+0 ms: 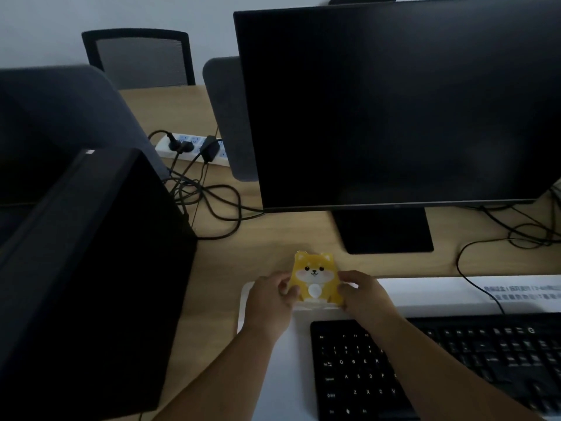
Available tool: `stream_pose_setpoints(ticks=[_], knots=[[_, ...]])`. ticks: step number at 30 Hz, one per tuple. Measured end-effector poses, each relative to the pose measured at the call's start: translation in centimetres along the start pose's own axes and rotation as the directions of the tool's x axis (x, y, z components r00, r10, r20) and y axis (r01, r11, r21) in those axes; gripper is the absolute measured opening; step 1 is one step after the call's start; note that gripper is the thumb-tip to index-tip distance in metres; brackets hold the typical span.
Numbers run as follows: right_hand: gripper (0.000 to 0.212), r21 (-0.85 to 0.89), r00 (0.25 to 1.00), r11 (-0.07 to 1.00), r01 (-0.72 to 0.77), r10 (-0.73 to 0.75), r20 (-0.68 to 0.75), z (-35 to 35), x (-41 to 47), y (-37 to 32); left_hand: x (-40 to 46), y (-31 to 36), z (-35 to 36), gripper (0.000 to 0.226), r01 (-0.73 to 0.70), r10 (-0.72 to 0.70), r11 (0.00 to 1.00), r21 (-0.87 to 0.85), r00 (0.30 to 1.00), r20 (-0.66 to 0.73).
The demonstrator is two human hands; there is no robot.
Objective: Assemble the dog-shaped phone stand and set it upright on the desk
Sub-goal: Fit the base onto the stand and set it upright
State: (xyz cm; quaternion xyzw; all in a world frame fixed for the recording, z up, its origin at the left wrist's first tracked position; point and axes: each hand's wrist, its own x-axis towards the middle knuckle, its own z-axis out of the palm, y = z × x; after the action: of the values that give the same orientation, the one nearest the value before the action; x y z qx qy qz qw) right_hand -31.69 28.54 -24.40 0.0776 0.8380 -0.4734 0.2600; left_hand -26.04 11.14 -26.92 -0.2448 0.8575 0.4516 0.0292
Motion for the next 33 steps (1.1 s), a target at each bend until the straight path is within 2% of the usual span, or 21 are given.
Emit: stream_pose_setpoints(ticks=[7,10,12,13,15,16,18,21,24,26,30,33], knots=[[0.031,-0.020,0.998,0.998,0.058,-0.057,0.023,0.0,-0.1,0.3,-0.4,0.0,0.1,0.032,0.129,-0.123,0.980,-0.151,0.991,0.054],[0.033,-0.171,0.990,0.975,0.143,-0.139,0.031,-0.6,0.0,0.7,-0.3,0.0,-0.2,0.029,0.126,-0.117,0.982,-0.141,0.991,0.071],[0.039,-0.378,0.961,0.886,0.268,-0.271,0.045,-1.6,0.0,1.3,0.0,0.2,-0.7,0.024,0.137,-0.128,0.982,-0.133,0.989,0.080],[0.042,-0.489,0.935,0.804,0.338,-0.348,0.072,-2.2,0.0,1.7,0.2,0.2,-0.8,0.025,0.150,-0.140,0.979,-0.138,0.987,0.077],[0.051,-0.696,0.840,0.528,0.487,-0.501,0.208,-3.1,0.5,3.1,0.7,0.4,-1.0,0.033,0.159,-0.151,0.977,-0.141,0.986,0.068],[0.057,-0.732,0.789,0.416,0.540,-0.553,0.268,-3.4,0.9,4.0,1.0,0.6,-1.0,0.035,0.162,-0.154,0.976,-0.145,0.986,0.067],[0.068,-0.739,0.733,0.307,0.600,-0.581,0.354,-4.1,1.5,5.0,1.5,1.1,-0.8,0.032,0.167,-0.158,0.972,-0.167,0.985,0.068],[0.076,-0.740,0.687,0.206,0.640,-0.584,0.432,-4.9,1.3,5.1,2.0,1.5,-0.3,0.029,0.157,-0.144,0.971,-0.180,0.986,0.086],[0.076,-0.732,0.686,0.164,0.661,-0.527,0.501,-5.5,1.2,5.2,2.1,1.6,0.0,0.028,0.170,-0.157,0.962,-0.213,0.985,0.073],[0.071,-0.722,0.686,0.149,0.676,-0.487,0.541,-5.8,1.6,5.2,2.1,1.8,0.0,0.028,0.176,-0.163,0.960,-0.219,0.984,0.077],[0.049,-0.718,0.665,0.066,0.693,-0.443,0.602,-6.3,2.1,4.9,2.4,1.7,0.1,0.028,0.181,-0.160,0.958,-0.220,0.981,0.109],[0.049,-0.722,0.668,0.061,0.689,-0.439,0.601,-6.2,2.0,4.7,2.4,1.7,0.1,0.027,0.191,-0.172,0.952,-0.239,0.980,0.098]])
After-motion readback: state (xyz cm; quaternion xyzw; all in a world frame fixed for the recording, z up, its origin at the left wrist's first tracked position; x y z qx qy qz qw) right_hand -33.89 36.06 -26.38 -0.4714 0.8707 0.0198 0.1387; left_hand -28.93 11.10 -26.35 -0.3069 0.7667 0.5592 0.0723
